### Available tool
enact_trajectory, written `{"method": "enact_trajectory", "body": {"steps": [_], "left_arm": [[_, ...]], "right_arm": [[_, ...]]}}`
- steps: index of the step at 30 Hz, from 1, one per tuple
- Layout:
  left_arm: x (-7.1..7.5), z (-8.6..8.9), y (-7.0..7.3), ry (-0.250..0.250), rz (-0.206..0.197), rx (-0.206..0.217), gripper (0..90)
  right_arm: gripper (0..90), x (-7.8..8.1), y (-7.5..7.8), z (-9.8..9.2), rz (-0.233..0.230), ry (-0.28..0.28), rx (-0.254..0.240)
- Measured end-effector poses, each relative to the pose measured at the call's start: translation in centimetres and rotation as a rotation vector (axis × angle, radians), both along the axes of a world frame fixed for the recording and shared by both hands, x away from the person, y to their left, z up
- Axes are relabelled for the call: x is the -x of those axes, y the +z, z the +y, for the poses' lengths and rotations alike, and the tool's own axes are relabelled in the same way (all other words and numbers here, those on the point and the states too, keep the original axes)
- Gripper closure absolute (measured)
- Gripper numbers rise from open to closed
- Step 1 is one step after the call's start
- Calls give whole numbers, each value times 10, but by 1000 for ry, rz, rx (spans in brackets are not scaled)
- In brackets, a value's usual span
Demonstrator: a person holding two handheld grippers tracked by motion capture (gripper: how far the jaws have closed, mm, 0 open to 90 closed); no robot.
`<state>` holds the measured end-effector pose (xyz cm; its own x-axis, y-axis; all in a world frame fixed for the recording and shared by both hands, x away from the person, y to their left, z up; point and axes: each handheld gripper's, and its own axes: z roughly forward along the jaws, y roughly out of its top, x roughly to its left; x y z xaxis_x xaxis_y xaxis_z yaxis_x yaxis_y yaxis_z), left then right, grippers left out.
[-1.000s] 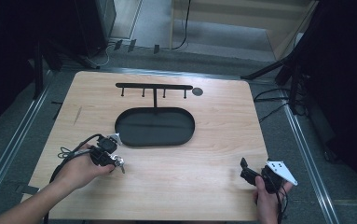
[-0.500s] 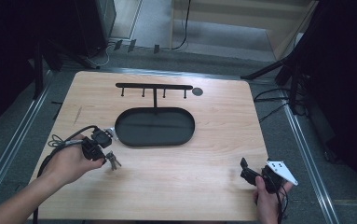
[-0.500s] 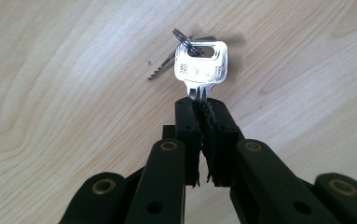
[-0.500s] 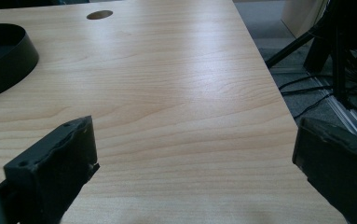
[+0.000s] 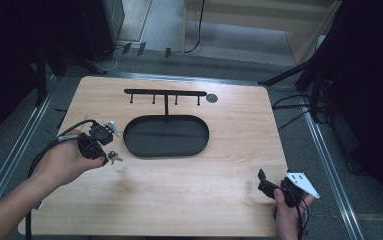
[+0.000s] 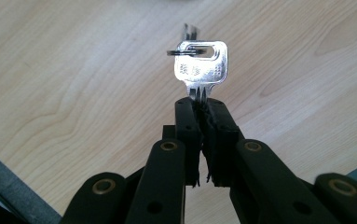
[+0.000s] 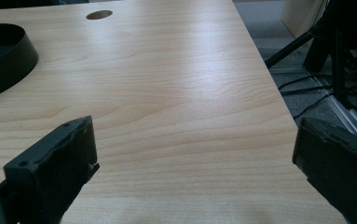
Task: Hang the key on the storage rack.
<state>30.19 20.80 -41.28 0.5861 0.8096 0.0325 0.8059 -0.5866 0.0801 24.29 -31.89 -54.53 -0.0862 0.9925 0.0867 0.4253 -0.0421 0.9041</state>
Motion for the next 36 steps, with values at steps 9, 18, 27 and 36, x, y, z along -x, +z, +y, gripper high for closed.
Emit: {"method": "enact_trajectory", "body": {"steps": [9,18,27,36], "left_arm": [[-20,-8,29,-12,-11,1,862],[-45,-19,57,-7,-9,-10,861],[-69,-29,76,11,-28,-27,861],[-90,-32,84,61,-45,-34,861]], "right_arm": [[0,0,0,0,0,-1,-3],[0,0,0,-1,-3,3,-4],[0,0,0,-1,-2,2,-6],[0,0,0,-1,-2,3,-9]]}}
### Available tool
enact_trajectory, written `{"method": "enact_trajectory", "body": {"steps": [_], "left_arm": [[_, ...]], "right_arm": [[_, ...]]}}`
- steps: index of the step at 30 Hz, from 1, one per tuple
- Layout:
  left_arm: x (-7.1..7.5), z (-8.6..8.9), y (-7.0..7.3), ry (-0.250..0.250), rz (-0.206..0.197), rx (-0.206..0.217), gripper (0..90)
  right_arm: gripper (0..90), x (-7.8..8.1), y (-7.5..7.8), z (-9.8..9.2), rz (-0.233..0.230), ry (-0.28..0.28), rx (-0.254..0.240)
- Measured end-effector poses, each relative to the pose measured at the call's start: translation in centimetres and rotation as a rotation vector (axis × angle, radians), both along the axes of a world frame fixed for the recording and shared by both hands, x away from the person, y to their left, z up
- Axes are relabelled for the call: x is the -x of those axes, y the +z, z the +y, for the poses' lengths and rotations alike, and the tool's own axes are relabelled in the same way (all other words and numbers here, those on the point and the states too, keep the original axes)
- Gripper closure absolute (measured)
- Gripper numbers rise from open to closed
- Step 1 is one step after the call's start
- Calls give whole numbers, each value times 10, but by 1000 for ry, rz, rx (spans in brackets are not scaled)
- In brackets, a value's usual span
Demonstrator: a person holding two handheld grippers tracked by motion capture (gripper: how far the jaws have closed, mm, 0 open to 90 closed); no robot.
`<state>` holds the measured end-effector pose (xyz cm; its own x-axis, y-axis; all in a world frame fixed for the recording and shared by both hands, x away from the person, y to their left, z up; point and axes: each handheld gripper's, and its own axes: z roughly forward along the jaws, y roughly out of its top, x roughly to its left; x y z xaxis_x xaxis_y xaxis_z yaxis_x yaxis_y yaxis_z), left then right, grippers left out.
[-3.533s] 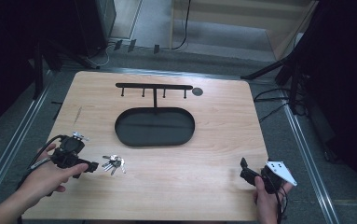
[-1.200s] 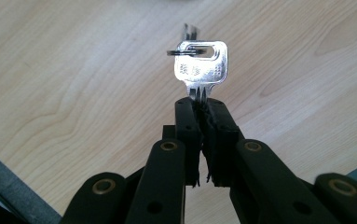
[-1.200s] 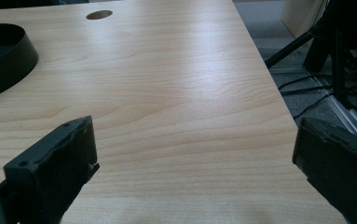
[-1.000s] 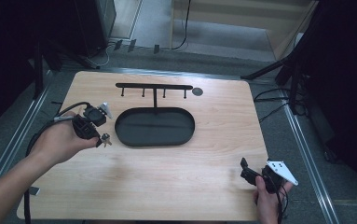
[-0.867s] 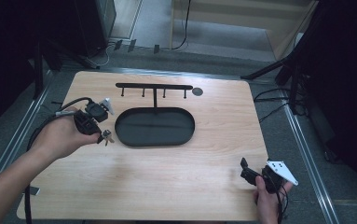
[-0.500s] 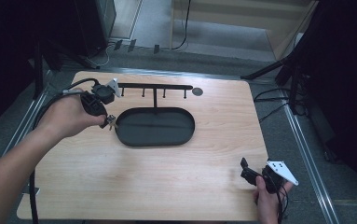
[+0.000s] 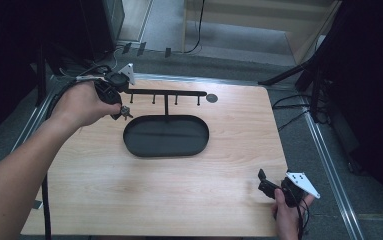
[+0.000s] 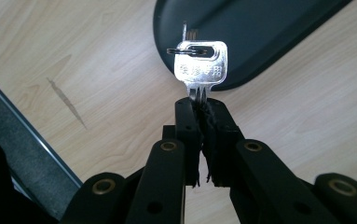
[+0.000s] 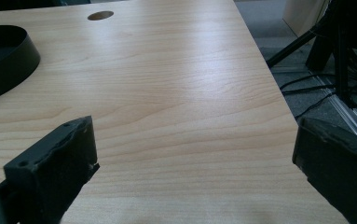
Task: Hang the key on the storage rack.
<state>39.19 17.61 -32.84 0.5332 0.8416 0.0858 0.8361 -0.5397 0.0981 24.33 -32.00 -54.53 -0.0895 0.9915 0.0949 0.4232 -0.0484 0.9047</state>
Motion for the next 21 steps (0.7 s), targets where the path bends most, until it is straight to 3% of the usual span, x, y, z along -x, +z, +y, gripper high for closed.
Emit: {"method": "enact_trajectory", "body": {"steps": [11,21], "left_arm": [[-15,-4,7,25,-3,6,861],[-21,-12,4,23,8,1,861]], "right_arm": [[0,0,0,0,-1,2,-2],[0,0,0,0,-2,1,-5]]}}
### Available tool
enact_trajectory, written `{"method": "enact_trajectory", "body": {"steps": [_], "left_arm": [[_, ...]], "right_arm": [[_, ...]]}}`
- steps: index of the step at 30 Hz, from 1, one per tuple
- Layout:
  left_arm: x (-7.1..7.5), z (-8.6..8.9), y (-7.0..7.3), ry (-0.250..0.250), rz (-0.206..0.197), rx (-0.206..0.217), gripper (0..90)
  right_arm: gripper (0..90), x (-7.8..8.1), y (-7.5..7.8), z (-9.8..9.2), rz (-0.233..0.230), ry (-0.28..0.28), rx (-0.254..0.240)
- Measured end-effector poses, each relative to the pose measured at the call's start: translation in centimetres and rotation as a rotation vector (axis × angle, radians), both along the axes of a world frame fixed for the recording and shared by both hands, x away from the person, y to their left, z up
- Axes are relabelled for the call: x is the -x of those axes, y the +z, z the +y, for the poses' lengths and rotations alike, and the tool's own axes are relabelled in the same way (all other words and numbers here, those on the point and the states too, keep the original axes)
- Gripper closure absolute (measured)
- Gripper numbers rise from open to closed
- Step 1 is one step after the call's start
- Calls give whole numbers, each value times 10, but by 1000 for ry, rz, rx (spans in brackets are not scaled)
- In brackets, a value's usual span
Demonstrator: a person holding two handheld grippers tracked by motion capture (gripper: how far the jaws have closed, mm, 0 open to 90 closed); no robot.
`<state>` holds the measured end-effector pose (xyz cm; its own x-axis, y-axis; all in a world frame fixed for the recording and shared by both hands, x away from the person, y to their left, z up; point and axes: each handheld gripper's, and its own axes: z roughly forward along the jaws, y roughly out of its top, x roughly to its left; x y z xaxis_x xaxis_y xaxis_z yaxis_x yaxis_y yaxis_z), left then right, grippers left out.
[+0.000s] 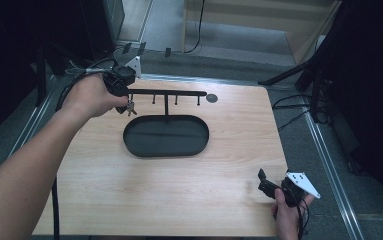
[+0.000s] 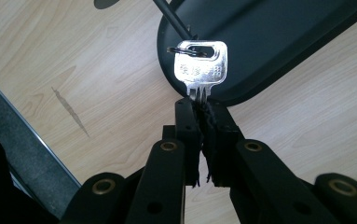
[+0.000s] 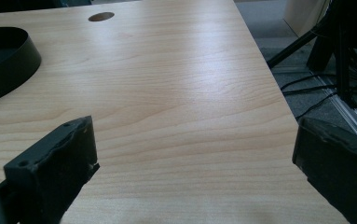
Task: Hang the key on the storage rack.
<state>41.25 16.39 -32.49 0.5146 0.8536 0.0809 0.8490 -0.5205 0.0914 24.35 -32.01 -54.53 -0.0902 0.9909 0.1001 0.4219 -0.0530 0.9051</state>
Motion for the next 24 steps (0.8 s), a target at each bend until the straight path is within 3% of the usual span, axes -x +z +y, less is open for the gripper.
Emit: {"method": "enact_trajectory", "body": {"steps": [7,18,24], "left_arm": [[-5,2,3,28,-8,6,861],[-5,-5,3,19,11,21,860],[-8,-4,2,39,3,22,859]], "right_arm": [[0,0,0,0,1,0,-1],[0,0,0,0,1,0,-2],[0,0,0,0,0,0,0]]}}
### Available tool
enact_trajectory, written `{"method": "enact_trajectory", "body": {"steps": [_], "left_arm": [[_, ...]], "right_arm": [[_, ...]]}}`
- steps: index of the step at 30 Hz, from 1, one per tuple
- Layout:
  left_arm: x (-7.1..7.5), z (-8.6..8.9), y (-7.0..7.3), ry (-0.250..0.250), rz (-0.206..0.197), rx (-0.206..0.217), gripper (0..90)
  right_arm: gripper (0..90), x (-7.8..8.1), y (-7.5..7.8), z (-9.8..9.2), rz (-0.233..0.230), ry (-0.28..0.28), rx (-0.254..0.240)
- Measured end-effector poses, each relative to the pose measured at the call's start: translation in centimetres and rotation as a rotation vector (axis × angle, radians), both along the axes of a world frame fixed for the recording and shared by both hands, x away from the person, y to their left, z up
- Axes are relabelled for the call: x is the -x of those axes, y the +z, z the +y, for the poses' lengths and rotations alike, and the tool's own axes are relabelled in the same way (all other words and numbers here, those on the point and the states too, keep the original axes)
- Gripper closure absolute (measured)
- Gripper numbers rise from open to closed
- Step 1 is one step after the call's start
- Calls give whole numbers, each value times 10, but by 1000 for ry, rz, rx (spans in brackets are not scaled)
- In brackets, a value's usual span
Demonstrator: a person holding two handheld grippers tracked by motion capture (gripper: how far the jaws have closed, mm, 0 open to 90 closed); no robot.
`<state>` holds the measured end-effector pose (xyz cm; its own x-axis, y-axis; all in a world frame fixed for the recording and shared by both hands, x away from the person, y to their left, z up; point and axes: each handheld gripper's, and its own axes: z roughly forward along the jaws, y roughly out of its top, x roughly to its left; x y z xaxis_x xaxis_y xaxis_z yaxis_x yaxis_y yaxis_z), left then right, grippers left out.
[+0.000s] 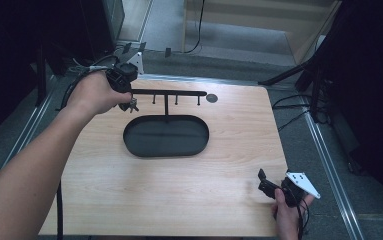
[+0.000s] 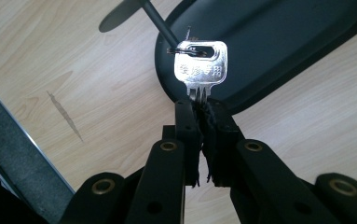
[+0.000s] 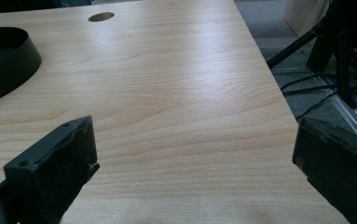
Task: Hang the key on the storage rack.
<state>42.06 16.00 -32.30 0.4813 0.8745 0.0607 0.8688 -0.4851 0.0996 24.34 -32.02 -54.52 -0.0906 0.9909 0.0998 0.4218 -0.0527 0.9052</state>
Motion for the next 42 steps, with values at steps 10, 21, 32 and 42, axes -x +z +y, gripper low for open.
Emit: {"method": "enact_trajectory", "body": {"steps": [10,21,32,42], "left_arm": [[3,8,8,45,-65,28,683],[17,23,0,62,-48,29,629],[47,51,-13,107,-47,14,429],[79,79,-42,166,-13,-17,198]], "right_arm": [[0,0,0,0,2,-1,-10],[0,0,0,0,2,-2,-6],[0,0,0,0,-1,-3,-1],[0,0,0,1,-1,-4,2]]}}
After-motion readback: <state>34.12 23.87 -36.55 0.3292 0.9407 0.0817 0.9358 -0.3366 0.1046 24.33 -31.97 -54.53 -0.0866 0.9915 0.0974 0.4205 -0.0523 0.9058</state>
